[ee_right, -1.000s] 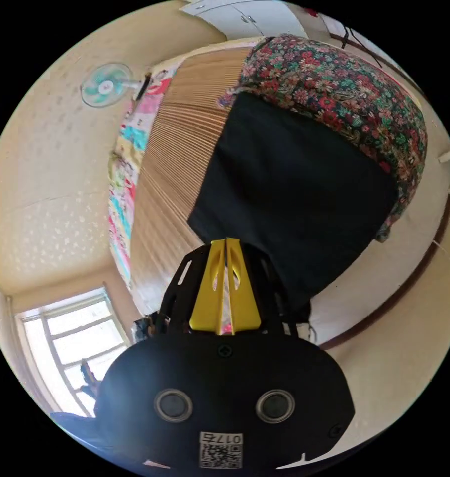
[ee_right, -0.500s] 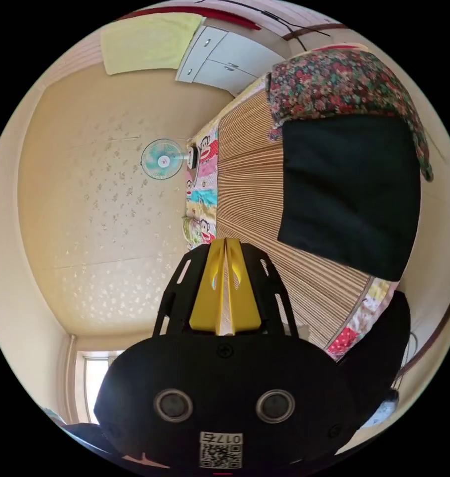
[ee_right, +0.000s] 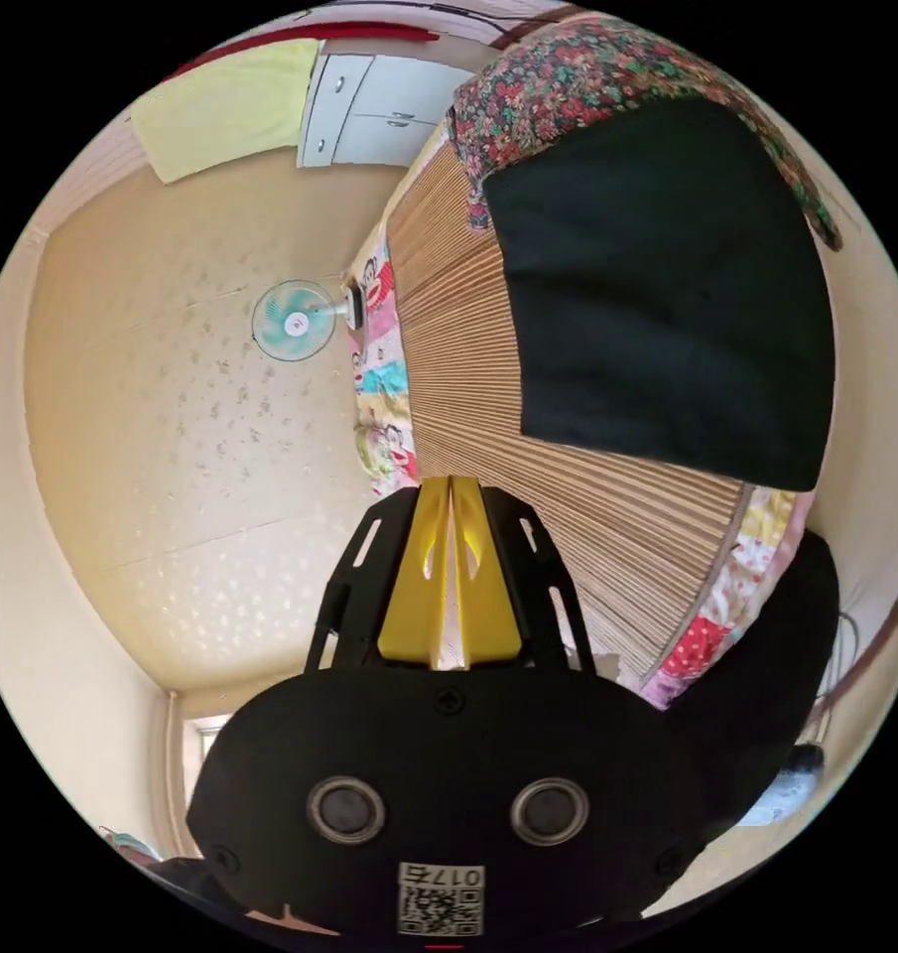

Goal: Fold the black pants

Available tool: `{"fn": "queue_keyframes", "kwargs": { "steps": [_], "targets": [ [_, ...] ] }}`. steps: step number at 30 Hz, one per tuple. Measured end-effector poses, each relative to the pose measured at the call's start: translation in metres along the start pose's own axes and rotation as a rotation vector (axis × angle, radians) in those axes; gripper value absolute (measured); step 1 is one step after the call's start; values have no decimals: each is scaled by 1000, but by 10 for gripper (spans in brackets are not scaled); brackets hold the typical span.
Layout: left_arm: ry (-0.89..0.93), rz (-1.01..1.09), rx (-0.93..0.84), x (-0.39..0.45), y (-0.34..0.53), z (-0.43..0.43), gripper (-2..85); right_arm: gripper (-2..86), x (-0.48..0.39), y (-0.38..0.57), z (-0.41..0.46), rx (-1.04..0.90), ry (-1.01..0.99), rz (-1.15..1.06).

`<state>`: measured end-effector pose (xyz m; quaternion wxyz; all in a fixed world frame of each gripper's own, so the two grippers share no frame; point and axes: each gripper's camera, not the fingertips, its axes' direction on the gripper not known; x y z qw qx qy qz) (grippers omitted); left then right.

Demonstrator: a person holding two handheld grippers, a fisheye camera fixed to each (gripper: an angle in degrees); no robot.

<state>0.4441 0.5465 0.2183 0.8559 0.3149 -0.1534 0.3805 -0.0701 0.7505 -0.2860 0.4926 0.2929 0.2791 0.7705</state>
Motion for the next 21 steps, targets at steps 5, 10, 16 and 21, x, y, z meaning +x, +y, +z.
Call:
{"fn": "queue_keyframes", "kwargs": {
  "steps": [5, 10, 16, 21],
  "targets": [
    [-138, 211, -48, 53, -11, 21, -10, 5, -37, -41, 46, -258, 742, -320],
    [-80, 133, -119, 63, -26, 37, -10, 21, -78, -42, 101, -467, 1010, -669],
    [57, -190, -86, 29, -35, 43, -10, 80, -89, -59, 148, -448, 1294, -810],
    [43, -174, -197, 43, -38, 52, -10, 82, -59, -70, 163, -424, 1279, -671]
  ]
}}
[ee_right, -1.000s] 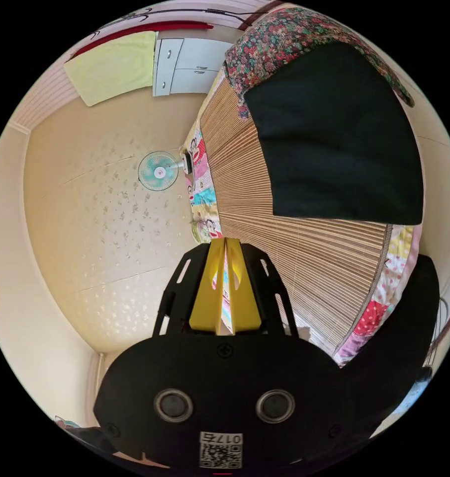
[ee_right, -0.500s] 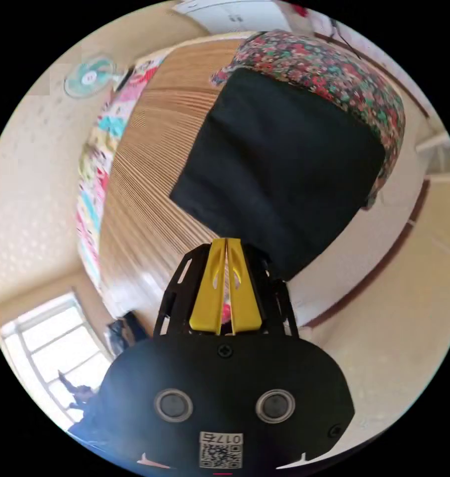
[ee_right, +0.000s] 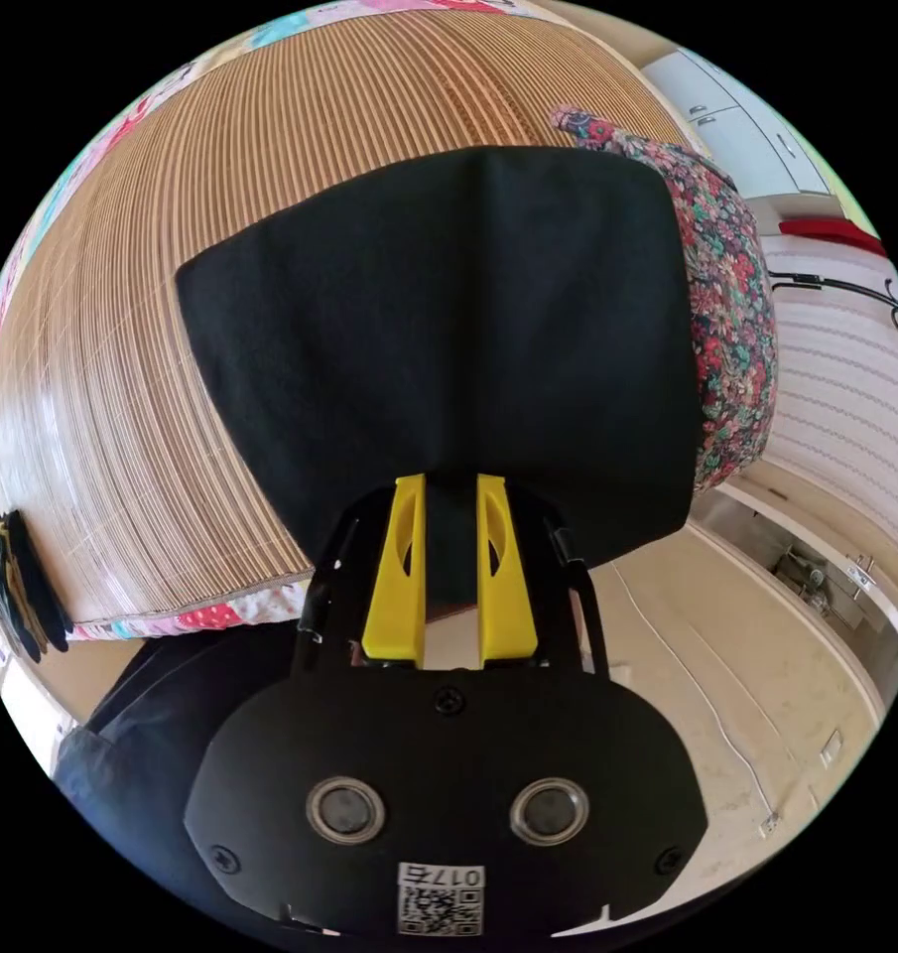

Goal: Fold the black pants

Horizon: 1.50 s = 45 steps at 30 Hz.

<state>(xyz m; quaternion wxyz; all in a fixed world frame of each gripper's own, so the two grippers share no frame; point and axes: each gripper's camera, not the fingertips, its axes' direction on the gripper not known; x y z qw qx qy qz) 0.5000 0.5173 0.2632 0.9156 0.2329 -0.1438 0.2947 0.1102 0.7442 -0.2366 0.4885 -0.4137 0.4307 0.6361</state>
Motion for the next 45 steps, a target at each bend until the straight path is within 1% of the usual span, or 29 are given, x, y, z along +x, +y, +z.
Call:
{"fn": "queue_keyframes", "kwargs": {
  "steps": [3, 5, 7, 9, 11, 12, 15, 17, 18, 19, 20, 21, 22, 23, 24, 25, 27, 29, 31, 33, 34, 36, 38, 39, 41, 42, 44, 45],
  "targets": [
    [-99, 136, -88, 32, -1, 15, -10, 78, -2, 2, 15, 41, -12, 59],
    [-83, 165, -88, 42, 1, 22, -10, 76, -5, 5, 25, 65, 0, 45],
    [-49, 151, -86, 45, 2, 29, -10, 71, -2, 5, 32, 59, -17, 40],
    [-16, 115, -77, 43, 2, 34, -10, 61, 8, 2, 38, 24, -70, 50],
    [9, 99, -59, 40, 1, 35, -10, 32, 29, 0, 43, -25, -196, 71],
    [26, 88, -49, 37, 2, 33, -10, 25, 34, 3, 44, -26, -225, 63],
    [41, 51, -35, 24, 5, 28, -10, 9, 61, 35, 52, 76, -393, 46],
    [58, 27, -16, 15, 8, 24, -10, 5, 94, 78, 60, 212, -648, 156],
    [85, 18, 0, 10, 9, 22, -10, 4, 103, 90, 63, 247, -726, 187],
    [98, 15, 6, 7, 10, 22, -10, 3, 118, 114, 72, 326, -891, 250],
    [139, 8, 18, 2, 10, 22, -10, 3, 130, 137, 83, 426, -1072, 303],
    [214, 12, 23, -1, 9, 24, -10, 2, 135, 148, 87, 491, -1163, 322],
    [256, 21, 24, -2, 8, 25, -10, 2, 140, 168, 94, 686, -1372, 305],
    [326, 51, 21, 0, 5, 28, -10, 2, 143, 182, 97, 917, -1622, 265],
    [359, 88, 10, 5, 0, 32, -10, 2, 143, 184, 96, 1001, -1701, 261],
    [363, 111, 2, 8, -2, 33, -10, 2, 140, 182, 83, 1078, -1732, 240],
    [352, 202, -30, 24, -10, 39, -10, 2, 133, 165, 47, 1053, -1648, 116],
    [362, 254, -42, 35, -13, 41, -10, 2, 125, 143, 0, 1028, -1579, -86],
    [401, 305, -45, 41, -11, 39, -10, 2, 123, 134, -21, 1028, -1532, -178],
    [457, 351, -50, 40, -4, 35, -10, 3, 121, 128, -27, 987, -1420, -192],
    [460, 357, -53, 38, -2, 34, -10, 3, 121, 126, -19, 949, -1348, -161],
    [434, 355, -72, 33, 6, 26, -10, 4, 123, 125, 12, 870, -1310, -55],
    [412, 359, -82, 30, 11, 19, -10, 7, 128, 134, 78, 747, -1315, 163],
    [389, 355, -89, 27, 12, 15, -10, 8, 130, 139, 96, 719, -1312, 232],
    [357, 336, -96, 22, 13, 11, -10, 13, 134, 169, 169, 628, -1267, 534],
    [351, 314, -98, 19, 12, 9, -10, 16, 135, 179, 185, 609, -1263, 607],
    [366, 289, -91, 17, 9, 7, -10, 34, 133, 214, 242, 539, -1281, 851],
    [370, 286, -84, 19, 7, 7, -10, 40, 131, 222, 253, 525, -1279, 905]
  ]
}}
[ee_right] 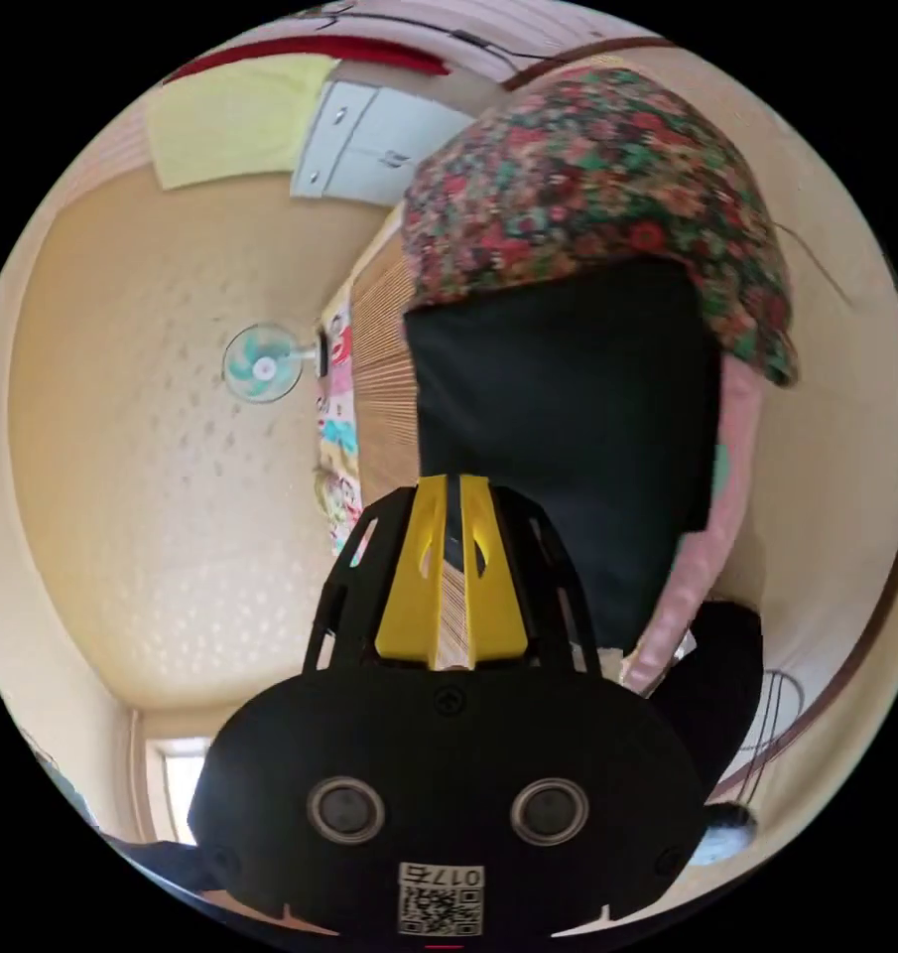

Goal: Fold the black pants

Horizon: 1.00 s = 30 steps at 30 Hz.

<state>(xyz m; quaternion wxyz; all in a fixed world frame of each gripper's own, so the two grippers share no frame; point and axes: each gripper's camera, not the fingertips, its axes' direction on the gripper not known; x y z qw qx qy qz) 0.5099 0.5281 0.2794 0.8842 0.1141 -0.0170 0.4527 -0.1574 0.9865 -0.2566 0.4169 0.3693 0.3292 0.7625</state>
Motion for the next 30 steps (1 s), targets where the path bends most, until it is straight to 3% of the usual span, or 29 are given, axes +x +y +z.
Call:
{"fn": "queue_keyframes", "kwargs": {
  "steps": [2, 9, 13, 16, 21, 25, 30],
  "targets": [
    [-16, 3, -6, 4, -4, 5, -10, 63, 40, 18, -11, 101, 41, 152],
    [-50, -33, -107, 17, -6, 56, -10, 79, 103, 49, -17, 221, -53, 318],
    [-81, -33, -117, 25, -5, 72, -10, 88, 117, 52, -1, 149, -238, 254],
    [-154, -26, -106, 31, -6, 75, -10, 85, 102, 47, 13, 86, -186, 175],
    [-102, -71, -81, 27, 0, 77, -10, 82, 103, 51, 23, 105, -252, 174],
    [-126, -78, -83, 28, 7, 71, -10, 107, 89, 48, 48, -14, -160, 152],
    [-163, -86, -38, 26, 7, 38, -10, 47, 22, 28, 61, 105, -314, 82]
  ]
}}
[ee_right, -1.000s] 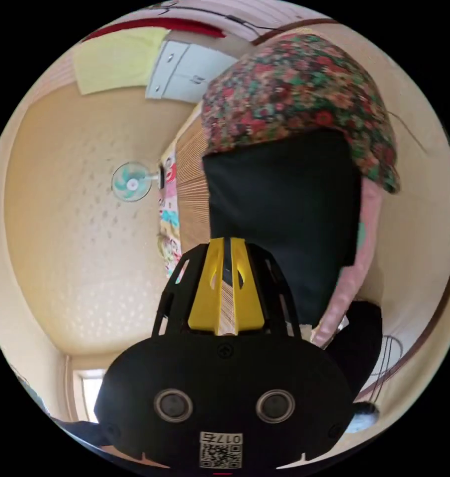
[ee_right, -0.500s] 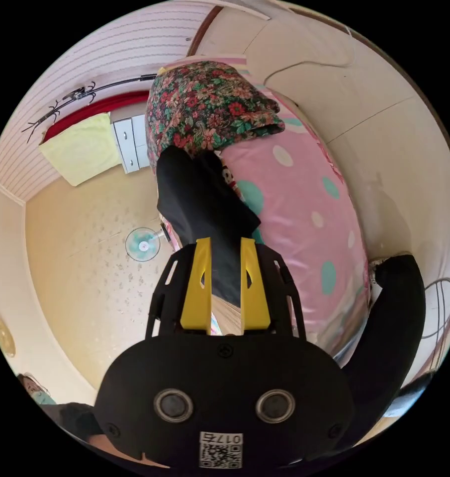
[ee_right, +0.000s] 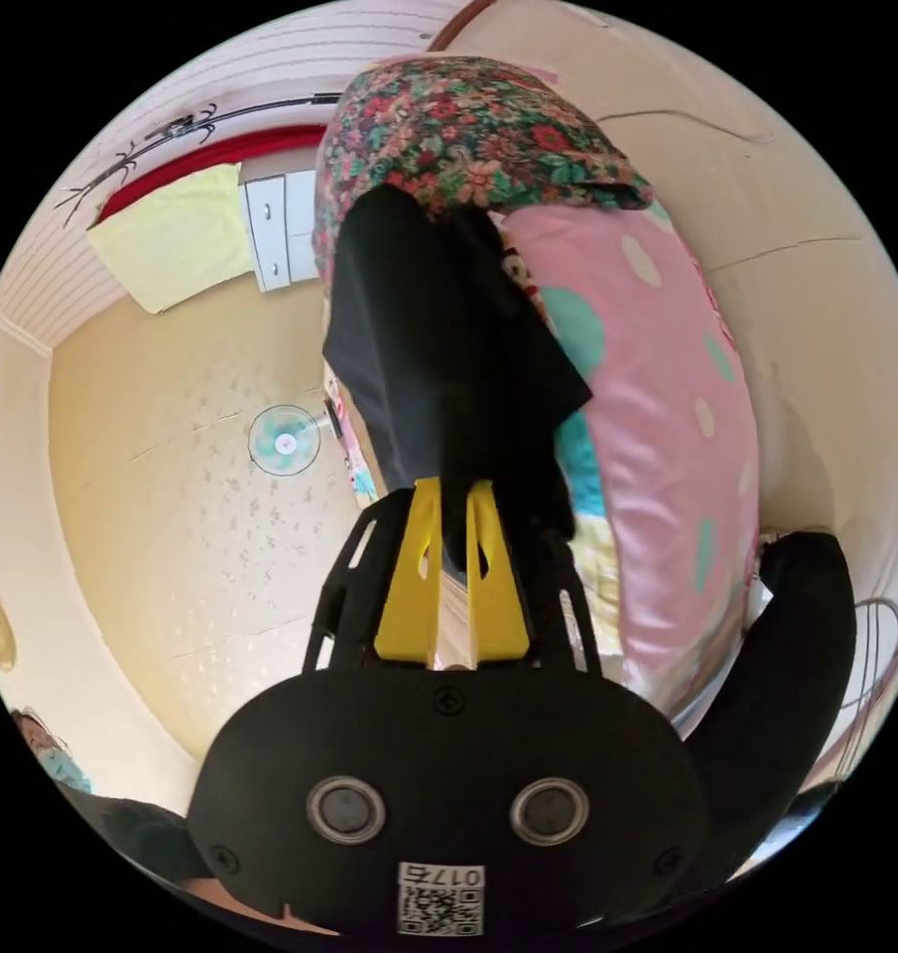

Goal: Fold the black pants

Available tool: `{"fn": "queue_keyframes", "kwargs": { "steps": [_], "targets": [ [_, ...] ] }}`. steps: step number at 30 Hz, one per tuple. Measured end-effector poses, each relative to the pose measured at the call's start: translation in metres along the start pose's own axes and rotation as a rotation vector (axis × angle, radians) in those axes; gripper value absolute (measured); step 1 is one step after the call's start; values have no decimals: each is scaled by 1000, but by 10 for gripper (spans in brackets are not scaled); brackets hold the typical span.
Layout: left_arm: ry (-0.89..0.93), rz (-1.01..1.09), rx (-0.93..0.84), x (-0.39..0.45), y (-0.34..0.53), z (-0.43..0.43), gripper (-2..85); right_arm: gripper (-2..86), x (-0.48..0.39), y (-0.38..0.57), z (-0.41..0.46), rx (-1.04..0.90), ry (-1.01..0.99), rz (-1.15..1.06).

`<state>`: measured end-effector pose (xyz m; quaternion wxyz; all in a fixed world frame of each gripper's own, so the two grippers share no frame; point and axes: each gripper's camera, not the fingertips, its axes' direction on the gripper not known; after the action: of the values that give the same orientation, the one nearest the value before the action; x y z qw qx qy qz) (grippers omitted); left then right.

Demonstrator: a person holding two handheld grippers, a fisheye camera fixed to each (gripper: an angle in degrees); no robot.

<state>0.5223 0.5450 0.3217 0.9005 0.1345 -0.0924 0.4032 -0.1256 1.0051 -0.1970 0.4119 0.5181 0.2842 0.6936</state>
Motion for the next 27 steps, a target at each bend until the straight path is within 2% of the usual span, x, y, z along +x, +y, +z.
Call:
{"fn": "queue_keyframes", "kwargs": {
  "steps": [3, 4, 6, 8, 9, 10, 11, 14, 16, 18, 20, 21, 22, 23, 25, 27],
  "targets": [
    [9, -8, 37, -4, -3, -19, -10, 30, -86, -2, 38, 84, -215, -147],
    [11, -2, 44, -5, -4, -22, -10, 28, -125, 1, 64, 56, -312, -237],
    [1, 19, 57, -6, -3, -25, -10, 28, -186, 13, 125, -164, -390, -397],
    [2, 6, 53, -10, -2, -20, -10, 32, -256, 69, 213, -563, -175, -734],
    [25, -17, 51, -14, 0, -14, -10, 32, -263, 87, 233, -656, -126, -799],
    [44, -27, 53, -15, 1, -10, -10, 33, -264, 121, 270, -867, -64, -845],
    [83, -37, 59, -16, 4, -4, -10, 33, -250, 154, 298, -1067, -24, -847],
    [77, -23, 35, -12, 8, 6, -10, 29, -186, 230, 327, -1416, 116, -787],
    [27, -9, 16, -10, 10, 6, -10, 26, -144, 248, 323, -1493, 194, -665],
    [-1, -2, 6, -12, 13, -1, -10, 23, -114, 232, 305, -1417, 142, -458],
    [-14, -15, 12, -18, 17, -6, -10, 26, -79, 177, 265, -1138, 58, -153],
    [-19, -32, 17, -23, 21, -8, -10, 28, -72, 161, 253, -1053, 35, -92],
    [-19, -43, 18, -26, 23, -8, -10, 31, -60, 130, 227, -875, -16, 11],
    [-11, -67, 20, -31, 27, -8, -10, 35, -53, 100, 200, -702, -61, 81],
    [14, -101, 26, -38, 32, -4, -10, 42, -51, 59, 166, -482, -76, 135],
    [39, -127, 26, -42, 38, 3, -10, 52, -60, 25, 146, -367, -55, 137]
  ]
}}
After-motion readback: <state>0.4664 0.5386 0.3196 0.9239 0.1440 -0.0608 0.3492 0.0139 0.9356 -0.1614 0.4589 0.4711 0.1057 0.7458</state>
